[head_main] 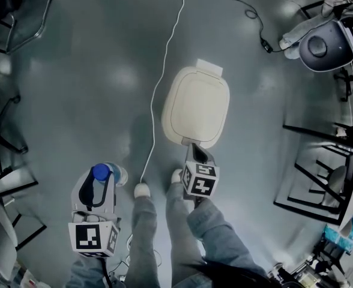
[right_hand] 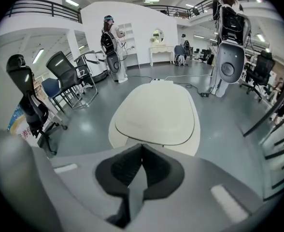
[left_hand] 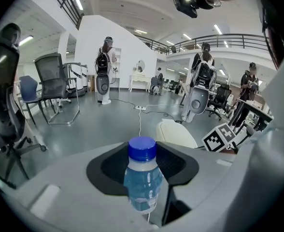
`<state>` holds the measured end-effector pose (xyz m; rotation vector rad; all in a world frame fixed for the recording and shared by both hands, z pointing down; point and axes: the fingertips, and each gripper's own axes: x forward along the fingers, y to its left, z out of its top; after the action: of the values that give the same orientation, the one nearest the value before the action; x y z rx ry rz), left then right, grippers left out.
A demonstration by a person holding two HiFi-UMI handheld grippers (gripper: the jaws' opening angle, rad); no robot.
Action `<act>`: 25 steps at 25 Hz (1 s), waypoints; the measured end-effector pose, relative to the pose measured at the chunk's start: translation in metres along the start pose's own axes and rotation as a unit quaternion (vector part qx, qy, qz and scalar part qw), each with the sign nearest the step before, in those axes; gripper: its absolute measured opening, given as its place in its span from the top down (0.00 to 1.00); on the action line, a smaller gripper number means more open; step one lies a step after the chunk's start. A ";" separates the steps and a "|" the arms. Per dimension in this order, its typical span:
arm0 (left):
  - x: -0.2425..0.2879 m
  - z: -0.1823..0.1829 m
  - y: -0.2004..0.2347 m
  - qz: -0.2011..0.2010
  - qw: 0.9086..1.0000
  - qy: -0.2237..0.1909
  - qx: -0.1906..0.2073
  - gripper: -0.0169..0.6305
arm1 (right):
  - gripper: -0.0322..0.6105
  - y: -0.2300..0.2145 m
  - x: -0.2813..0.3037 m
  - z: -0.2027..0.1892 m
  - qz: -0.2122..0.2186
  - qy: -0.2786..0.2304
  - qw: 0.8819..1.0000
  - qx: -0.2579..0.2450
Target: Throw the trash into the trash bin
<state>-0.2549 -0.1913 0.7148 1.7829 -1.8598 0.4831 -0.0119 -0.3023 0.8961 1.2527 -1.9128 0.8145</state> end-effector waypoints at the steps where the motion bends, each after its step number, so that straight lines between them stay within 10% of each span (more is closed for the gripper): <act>1: 0.001 0.001 0.000 0.000 1.000 0.002 -0.002 0.69 | 0.95 0.000 0.001 -0.001 0.000 0.001 1.000 -0.001; 25: 0.000 -0.005 -0.004 0.006 1.000 0.004 -0.002 0.69 | 0.94 0.000 0.005 -0.007 -0.012 0.004 1.000 -0.017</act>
<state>-0.2507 -0.1881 0.7185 1.7666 -1.8655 0.4888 -0.0117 -0.2989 0.9043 1.2477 -1.8933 0.7701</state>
